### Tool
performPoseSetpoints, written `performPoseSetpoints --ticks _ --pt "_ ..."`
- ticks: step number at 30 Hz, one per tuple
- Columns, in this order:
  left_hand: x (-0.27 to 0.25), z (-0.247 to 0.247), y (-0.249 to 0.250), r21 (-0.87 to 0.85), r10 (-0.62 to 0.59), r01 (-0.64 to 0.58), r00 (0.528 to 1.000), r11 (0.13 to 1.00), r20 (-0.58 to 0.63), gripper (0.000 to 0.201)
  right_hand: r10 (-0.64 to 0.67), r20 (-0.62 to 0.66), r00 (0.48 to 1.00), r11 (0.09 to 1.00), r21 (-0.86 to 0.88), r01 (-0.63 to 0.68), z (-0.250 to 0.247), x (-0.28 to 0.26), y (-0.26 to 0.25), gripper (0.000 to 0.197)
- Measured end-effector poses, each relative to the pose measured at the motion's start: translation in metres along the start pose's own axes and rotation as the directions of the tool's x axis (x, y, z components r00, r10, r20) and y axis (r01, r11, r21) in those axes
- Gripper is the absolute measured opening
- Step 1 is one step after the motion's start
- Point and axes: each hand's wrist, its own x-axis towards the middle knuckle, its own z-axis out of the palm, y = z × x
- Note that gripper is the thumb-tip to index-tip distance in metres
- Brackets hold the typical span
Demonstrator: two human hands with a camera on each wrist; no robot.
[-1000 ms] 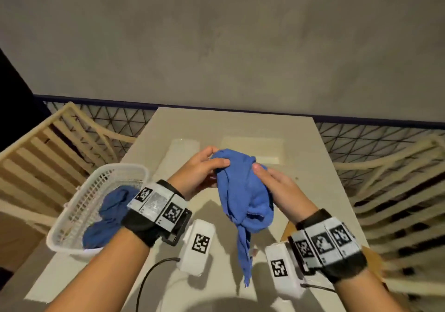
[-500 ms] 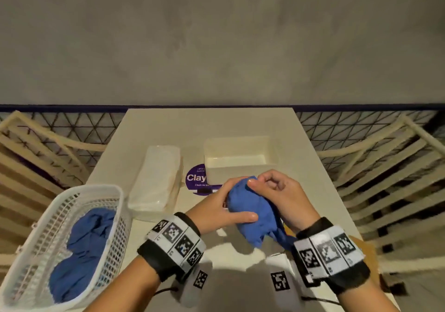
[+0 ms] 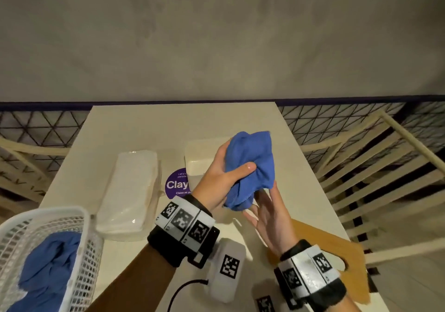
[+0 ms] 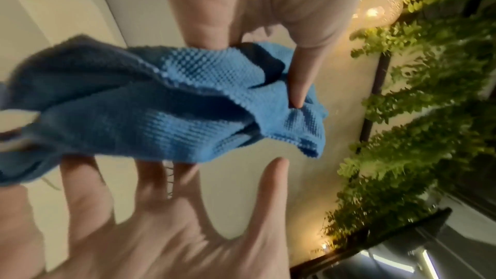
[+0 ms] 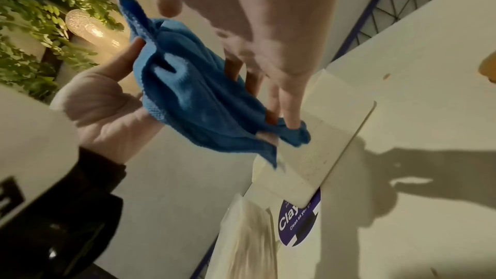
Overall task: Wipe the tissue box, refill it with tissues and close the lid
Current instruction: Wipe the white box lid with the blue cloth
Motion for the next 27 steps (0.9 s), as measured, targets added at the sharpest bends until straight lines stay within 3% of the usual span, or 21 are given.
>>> performPoseSetpoints --ticks 1,4,8,9,11,12,14,17,20,22,24,25,26,27 --pt "0.003 -0.001 0.000 -0.064 -0.012 0.012 1.000 0.998 -0.008 0.040 0.011 0.000 1.000 1.000 0.028 -0.011 -0.001 0.005 0.000 0.039" --pt "0.010 -0.006 -0.006 -0.243 -0.057 0.053 0.998 0.969 -0.007 0.035 0.078 0.011 0.997 0.988 0.132 -0.078 -0.009 0.018 0.001 0.072" --pt "0.013 -0.007 -0.013 -0.332 -0.059 0.033 0.996 0.943 -0.067 0.043 0.275 0.080 0.958 0.951 0.123 -0.283 -0.023 0.028 0.003 0.052" --pt "0.014 -0.008 -0.014 -0.273 -0.041 0.007 0.992 0.962 -0.119 0.038 0.297 0.122 0.947 0.944 0.110 -0.311 -0.029 0.030 0.003 0.051" --pt "0.015 -0.017 -0.021 0.033 0.072 -0.065 0.954 0.997 -0.291 0.036 0.289 0.193 0.938 0.945 0.099 -0.311 -0.042 0.033 -0.002 0.042" --pt "0.015 -0.022 -0.025 0.221 0.161 -0.086 0.924 0.971 -0.348 0.041 0.268 0.184 0.946 0.957 0.063 -0.283 -0.048 0.036 -0.006 0.036" --pt "0.014 -0.028 -0.039 0.478 0.285 -0.094 0.894 0.873 -0.345 0.049 0.234 0.153 0.960 0.971 0.002 -0.237 -0.060 0.047 -0.009 0.028" --pt "0.009 -0.010 -0.061 0.653 0.304 -0.111 0.933 0.749 -0.191 0.037 0.205 0.236 0.950 0.978 -0.003 -0.211 -0.060 0.057 -0.019 0.040" --pt "0.006 0.014 -0.079 0.799 0.260 -0.297 0.948 0.523 0.182 0.043 0.264 0.262 0.928 0.955 0.066 -0.290 -0.061 0.063 -0.022 0.056" --pt "0.008 0.016 -0.073 0.723 0.198 -0.317 0.949 0.614 0.247 0.042 0.250 0.217 0.944 0.959 0.080 -0.272 -0.075 0.069 -0.019 0.047" --pt "0.017 0.003 -0.061 0.679 0.214 -0.239 0.969 0.694 0.123 0.037 0.207 0.137 0.969 0.976 0.036 -0.213 -0.091 0.069 -0.021 0.025" --pt "0.024 -0.008 -0.055 0.708 0.225 -0.176 0.974 0.684 0.025 0.036 0.195 0.107 0.975 0.979 0.038 -0.200 -0.101 0.068 -0.022 0.018" --pt "0.032 -0.021 -0.049 0.763 0.210 -0.095 0.976 0.639 -0.055 0.034 0.210 0.034 0.977 0.977 0.020 -0.210 -0.109 0.065 -0.025 0.017" --pt "0.042 -0.033 -0.043 0.842 0.163 -0.009 0.982 0.540 -0.094 0.034 0.224 -0.043 0.974 0.974 -0.018 -0.225 -0.117 0.063 -0.029 0.019"
